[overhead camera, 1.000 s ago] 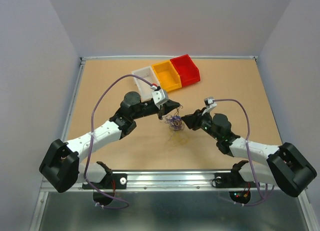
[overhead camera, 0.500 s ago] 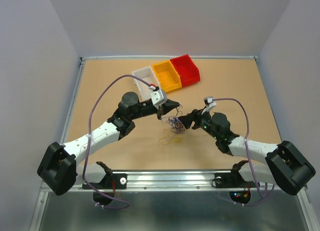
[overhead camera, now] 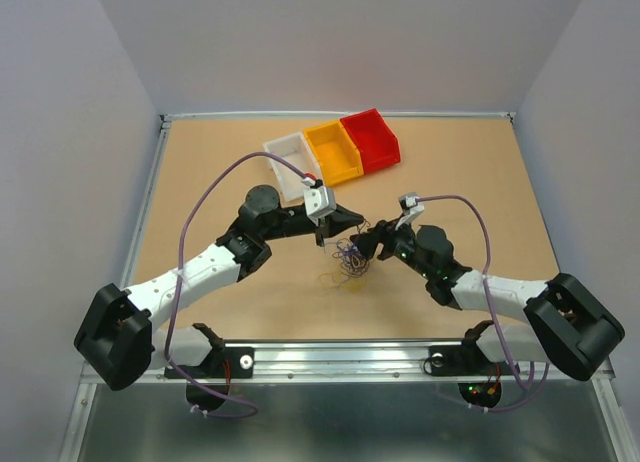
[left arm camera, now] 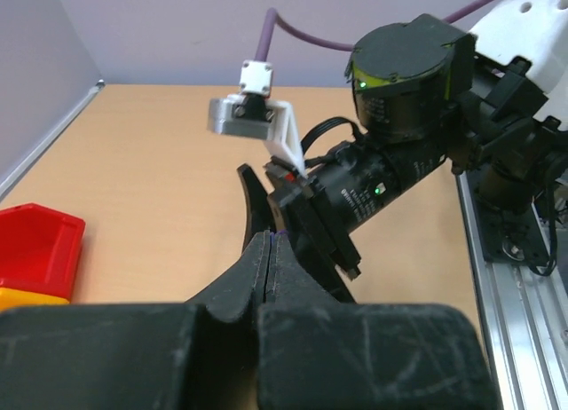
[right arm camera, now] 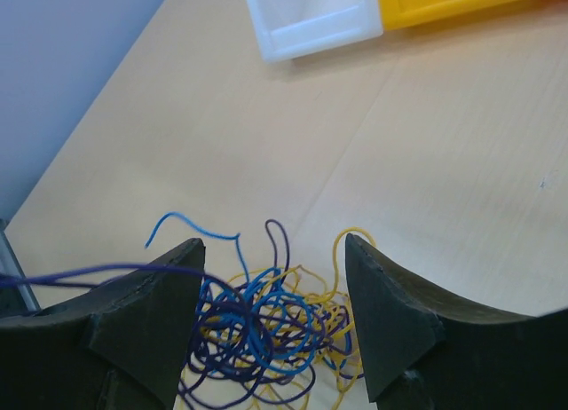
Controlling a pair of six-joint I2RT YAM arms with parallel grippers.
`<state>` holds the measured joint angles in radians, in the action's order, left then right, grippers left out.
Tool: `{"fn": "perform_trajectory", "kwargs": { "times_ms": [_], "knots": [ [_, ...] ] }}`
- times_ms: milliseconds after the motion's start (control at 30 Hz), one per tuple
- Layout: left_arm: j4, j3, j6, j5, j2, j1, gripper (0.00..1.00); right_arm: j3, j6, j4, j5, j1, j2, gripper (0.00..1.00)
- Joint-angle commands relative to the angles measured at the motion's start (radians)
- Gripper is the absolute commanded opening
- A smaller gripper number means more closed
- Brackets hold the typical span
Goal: Untangle the cables
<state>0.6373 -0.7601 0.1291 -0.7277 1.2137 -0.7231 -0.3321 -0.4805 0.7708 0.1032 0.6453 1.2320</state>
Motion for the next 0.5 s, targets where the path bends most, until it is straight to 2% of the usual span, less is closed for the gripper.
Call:
{"fn": "perform_trajectory", "kwargs": {
  "times_ms": [0, 100, 200, 300, 400, 433, 467],
  "knots": [
    [0.050, -0.053, -0.014, -0.039, -0.014, -0.013, 0.00, -0.091, 0.043, 0.059, -0.094, 0.065, 0.050, 0.71],
    [0.048, -0.054, -0.013, -0.033, -0.026, -0.015, 0.00, -0.111, 0.051, 0.061, -0.166, 0.083, 0.061, 0.72],
    [0.050, -0.068, -0.026, -0.022, -0.046, -0.016, 0.00, -0.130, 0.059, 0.064, -0.151, 0.096, 0.096, 0.72],
    [0.052, -0.148, -0.069, 0.043, -0.063, -0.018, 0.00, -0.154, 0.056, 0.065, -0.122, 0.112, 0.185, 0.72],
    [-0.083, -0.373, -0.034, 0.244, -0.054, -0.016, 0.00, -0.166, -0.009, 0.085, -0.123, 0.113, 0.308, 0.72],
    [-0.178, -0.448, -0.020, 0.366, -0.027, -0.016, 0.00, -0.176, -0.029, 0.088, -0.131, 0.113, 0.335, 0.72],
    [-0.229, -0.614, 0.016, 0.423, -0.011, -0.013, 0.00, -0.183, -0.059, 0.090, -0.143, 0.113, 0.389, 0.72]
  ]
}}
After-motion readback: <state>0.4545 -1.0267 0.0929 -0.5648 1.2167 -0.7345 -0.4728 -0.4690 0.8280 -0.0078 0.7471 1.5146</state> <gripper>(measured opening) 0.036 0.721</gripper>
